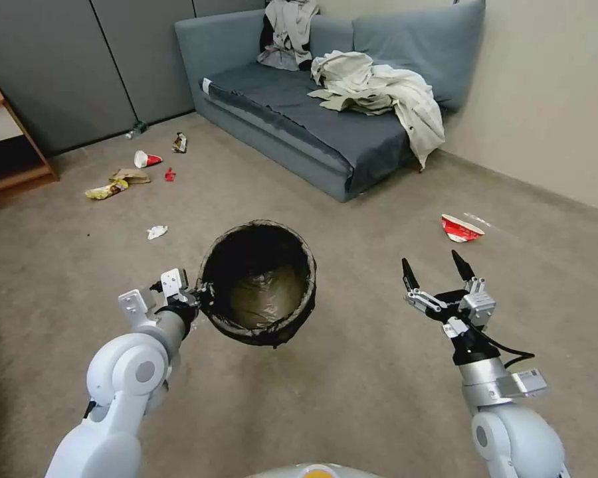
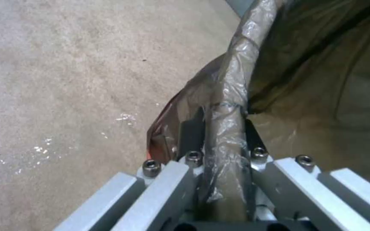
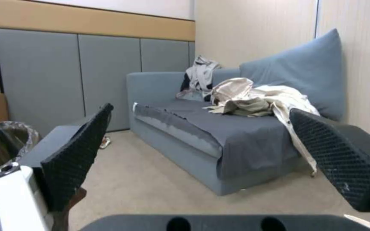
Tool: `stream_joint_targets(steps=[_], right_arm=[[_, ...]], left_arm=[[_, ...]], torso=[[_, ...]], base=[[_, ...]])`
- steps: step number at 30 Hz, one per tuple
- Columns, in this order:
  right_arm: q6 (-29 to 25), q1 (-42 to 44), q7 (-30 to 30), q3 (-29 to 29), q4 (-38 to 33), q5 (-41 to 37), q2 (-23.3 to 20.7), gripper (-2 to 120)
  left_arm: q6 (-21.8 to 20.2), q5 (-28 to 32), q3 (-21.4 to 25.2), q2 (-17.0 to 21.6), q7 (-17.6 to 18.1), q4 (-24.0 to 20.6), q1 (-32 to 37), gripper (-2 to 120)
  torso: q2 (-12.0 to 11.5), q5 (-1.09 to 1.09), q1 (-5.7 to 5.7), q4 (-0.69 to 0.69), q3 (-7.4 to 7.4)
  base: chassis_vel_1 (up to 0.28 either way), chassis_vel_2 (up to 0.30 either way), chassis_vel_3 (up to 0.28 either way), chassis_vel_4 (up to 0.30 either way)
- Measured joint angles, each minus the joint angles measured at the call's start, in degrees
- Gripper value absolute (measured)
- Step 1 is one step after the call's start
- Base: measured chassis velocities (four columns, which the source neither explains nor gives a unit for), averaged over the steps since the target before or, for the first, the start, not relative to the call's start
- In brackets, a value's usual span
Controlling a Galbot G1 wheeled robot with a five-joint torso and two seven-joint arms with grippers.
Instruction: Pick up the trash can from the floor.
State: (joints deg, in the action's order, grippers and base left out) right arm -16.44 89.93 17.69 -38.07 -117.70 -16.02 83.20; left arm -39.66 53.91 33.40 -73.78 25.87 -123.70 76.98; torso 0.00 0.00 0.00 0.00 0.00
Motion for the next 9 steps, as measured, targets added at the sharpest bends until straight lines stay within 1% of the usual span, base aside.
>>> stream_joint_targets(steps=[9], right_arm=[[-0.1, 0.0, 0.0, 0.0, 0.0, 0.1, 0.1, 100]], left_arm=[[0.1, 0.0, 0.0, 0.0, -0.1, 0.1, -0.1, 2]], torso=[[0.0, 0.0, 0.0, 0.0, 0.0]], base=[[0.0, 0.0, 0.0, 0.0]])
